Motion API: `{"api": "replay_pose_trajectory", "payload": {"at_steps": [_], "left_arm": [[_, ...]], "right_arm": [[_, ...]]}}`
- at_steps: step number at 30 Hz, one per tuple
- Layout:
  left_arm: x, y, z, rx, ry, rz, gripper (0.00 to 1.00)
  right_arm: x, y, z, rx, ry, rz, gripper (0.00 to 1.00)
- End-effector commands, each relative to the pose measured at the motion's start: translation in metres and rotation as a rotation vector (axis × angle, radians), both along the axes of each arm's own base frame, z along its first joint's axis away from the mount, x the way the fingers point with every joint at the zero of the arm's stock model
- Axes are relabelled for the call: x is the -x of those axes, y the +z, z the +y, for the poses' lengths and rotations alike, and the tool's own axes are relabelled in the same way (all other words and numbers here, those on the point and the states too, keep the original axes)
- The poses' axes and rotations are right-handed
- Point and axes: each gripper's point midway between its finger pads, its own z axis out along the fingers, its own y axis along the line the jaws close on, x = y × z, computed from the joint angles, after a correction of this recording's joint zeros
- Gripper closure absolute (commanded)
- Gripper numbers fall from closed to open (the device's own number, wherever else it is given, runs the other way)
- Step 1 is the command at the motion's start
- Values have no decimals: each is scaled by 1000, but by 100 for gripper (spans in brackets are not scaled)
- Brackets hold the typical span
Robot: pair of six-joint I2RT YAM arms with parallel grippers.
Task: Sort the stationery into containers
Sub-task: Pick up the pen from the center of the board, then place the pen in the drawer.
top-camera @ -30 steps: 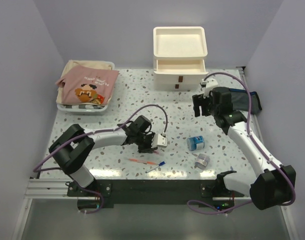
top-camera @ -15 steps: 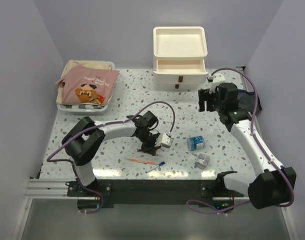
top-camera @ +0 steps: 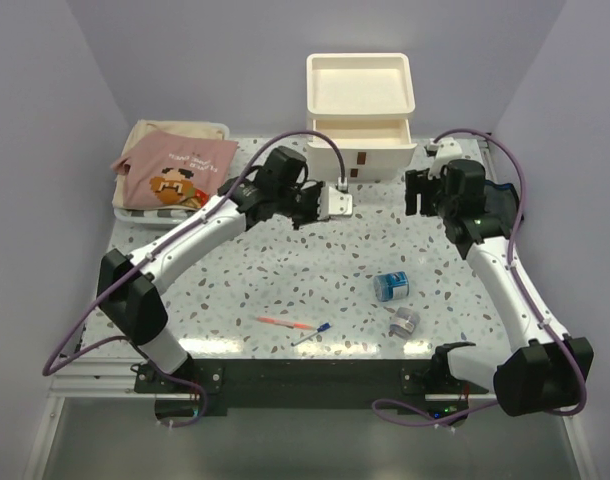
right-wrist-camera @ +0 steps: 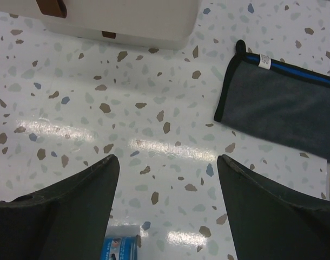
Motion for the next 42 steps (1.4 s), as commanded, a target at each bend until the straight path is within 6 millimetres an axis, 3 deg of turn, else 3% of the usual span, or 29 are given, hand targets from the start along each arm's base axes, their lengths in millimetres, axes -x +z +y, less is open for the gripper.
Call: {"api": "replay_pose_trajectory", "payload": {"at_steps": [1, 5, 8, 15, 21, 22, 24, 25, 28, 34, 35, 36, 38, 39, 41, 42], "left_arm": [[-38, 81, -18, 140, 48, -251, 100], [-82, 126, -29, 215, 128, -452, 100], [-106, 140, -35, 240, 158, -552, 100], [-163, 144, -54, 240, 206, -653, 100], [-181, 132, -65, 235, 217, -685, 100], [-184, 132, -65, 238, 221, -692, 96], [-189, 125, -65, 235, 237, -694, 78], [-193, 136, -63, 262, 270, -730, 59], [-197, 145, -58, 294, 316, -769, 41], [-183, 179, -39, 396, 387, -802, 33], [-175, 196, -31, 427, 405, -821, 32], [-171, 186, -27, 415, 407, -811, 30], [-161, 200, -17, 433, 417, -848, 28], [-158, 190, -13, 415, 418, -839, 28], [-140, 191, -5, 400, 392, -801, 28], [-130, 169, -5, 332, 344, -725, 28]], "right_arm": [[-17, 20, -3, -28, -32, -76, 23], [-23, 23, -10, -22, -54, -79, 23], [-24, 26, -15, -24, -67, -87, 23], [-22, 22, -28, -55, -111, -79, 23], [-18, 15, -42, -78, -155, -63, 23], [-17, 13, -45, -79, -164, -59, 23], [-16, 10, -47, -79, -170, -51, 23], [-15, 9, -48, -80, -173, -51, 23], [-14, 4, -47, -89, -173, -40, 23], [-16, -4, -44, -109, -169, -27, 23], [-16, -6, -44, -112, -169, -24, 23], [-17, -6, -43, -114, -166, -25, 23], [-18, -10, -43, -118, -171, -18, 23], [-18, -9, -43, -121, -171, -17, 23], [-18, -9, -43, -118, -166, -16, 23], [-18, -9, -43, -116, -167, -16, 23]]}}
